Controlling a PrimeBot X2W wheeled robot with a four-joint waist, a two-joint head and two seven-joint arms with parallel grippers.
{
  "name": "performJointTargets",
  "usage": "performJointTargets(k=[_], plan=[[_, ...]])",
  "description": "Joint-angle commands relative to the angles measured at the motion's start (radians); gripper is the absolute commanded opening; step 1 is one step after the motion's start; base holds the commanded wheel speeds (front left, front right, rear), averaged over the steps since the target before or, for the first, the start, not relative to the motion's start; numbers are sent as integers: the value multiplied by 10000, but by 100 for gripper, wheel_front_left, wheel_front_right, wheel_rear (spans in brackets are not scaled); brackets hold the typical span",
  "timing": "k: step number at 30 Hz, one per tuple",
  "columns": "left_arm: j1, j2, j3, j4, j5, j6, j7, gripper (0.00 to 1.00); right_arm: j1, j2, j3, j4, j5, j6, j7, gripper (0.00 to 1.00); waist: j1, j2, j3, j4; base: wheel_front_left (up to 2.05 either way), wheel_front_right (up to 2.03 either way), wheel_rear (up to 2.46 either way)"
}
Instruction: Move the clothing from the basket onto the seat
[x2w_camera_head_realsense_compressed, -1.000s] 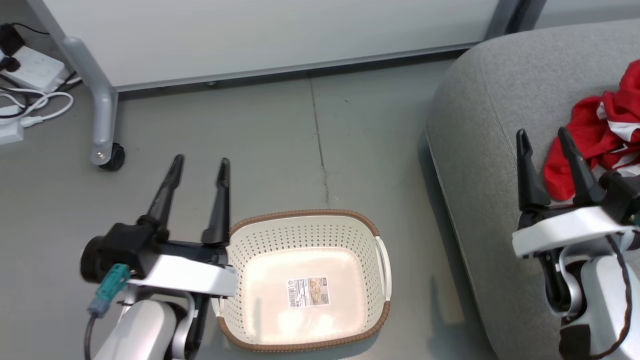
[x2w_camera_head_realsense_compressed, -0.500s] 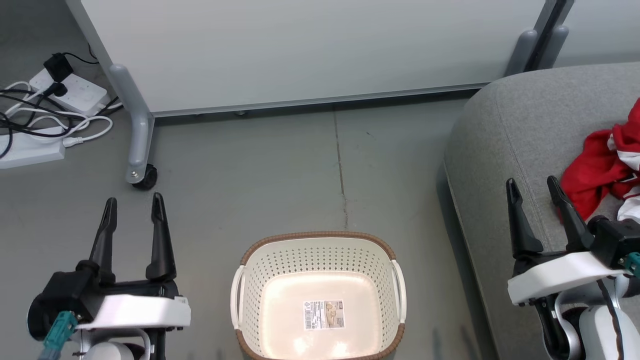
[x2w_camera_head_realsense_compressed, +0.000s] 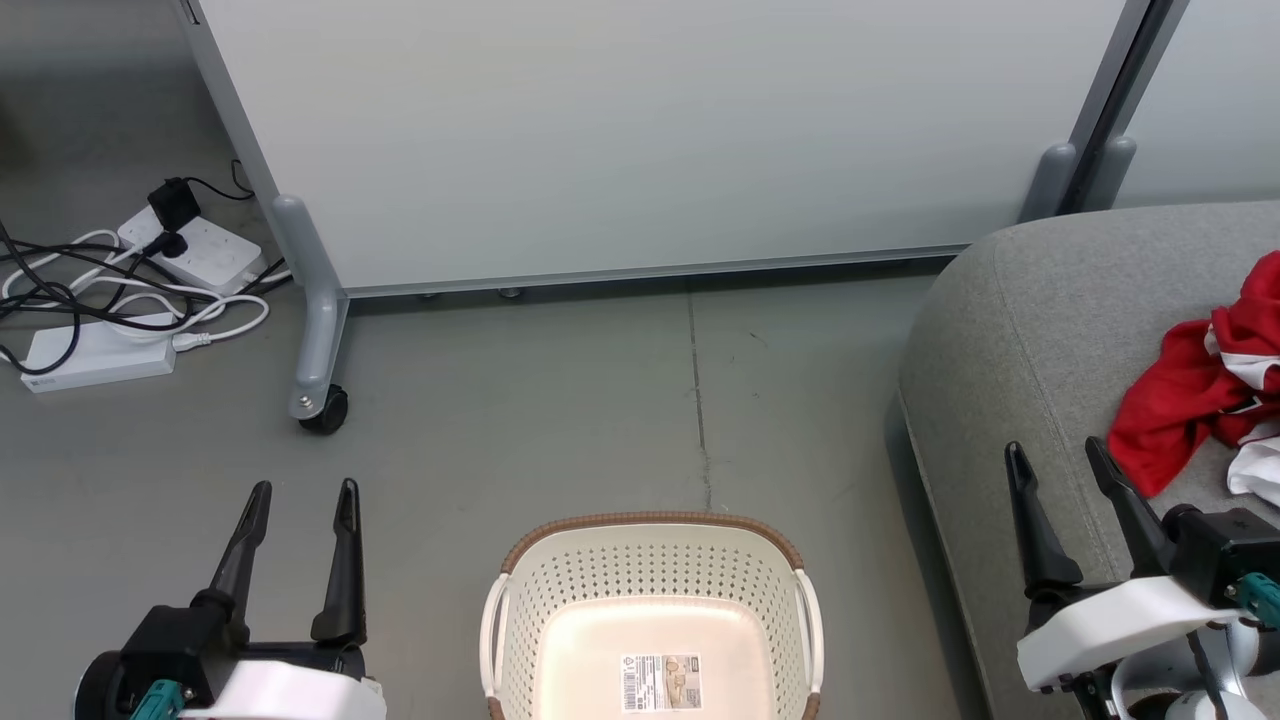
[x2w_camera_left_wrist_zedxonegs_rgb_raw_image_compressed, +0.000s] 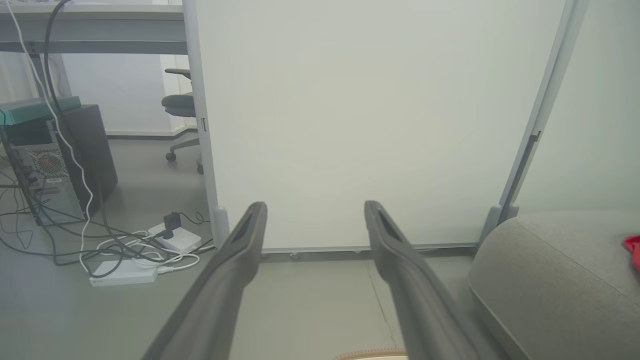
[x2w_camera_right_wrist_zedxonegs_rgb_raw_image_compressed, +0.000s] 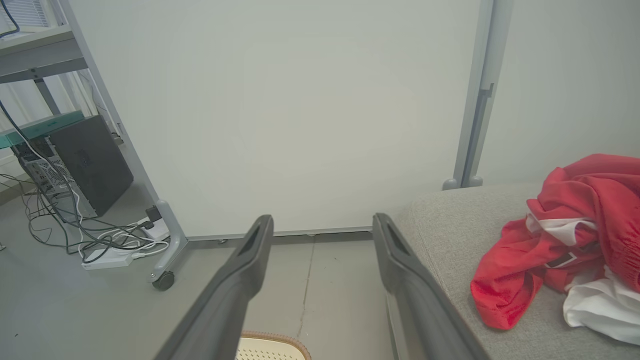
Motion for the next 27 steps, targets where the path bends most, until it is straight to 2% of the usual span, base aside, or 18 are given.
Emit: performJointTargets(k=[1,14,27], plan=[[107,107,-1,41,54,-57,22,100,168,3,-59,-150,-46,2,84,100,0,-1,-100,-15,0,0,0],[386,285,-215,116,12,13,469,100,722,24,-153,-742,82,2,288,100,0,-1,-244,-65,0,0,0],[424,289,-222,197,-99,175,557,100,843,25,-77,-799,83,2,398,100,0,-1,-223,-71,0,0,0]])
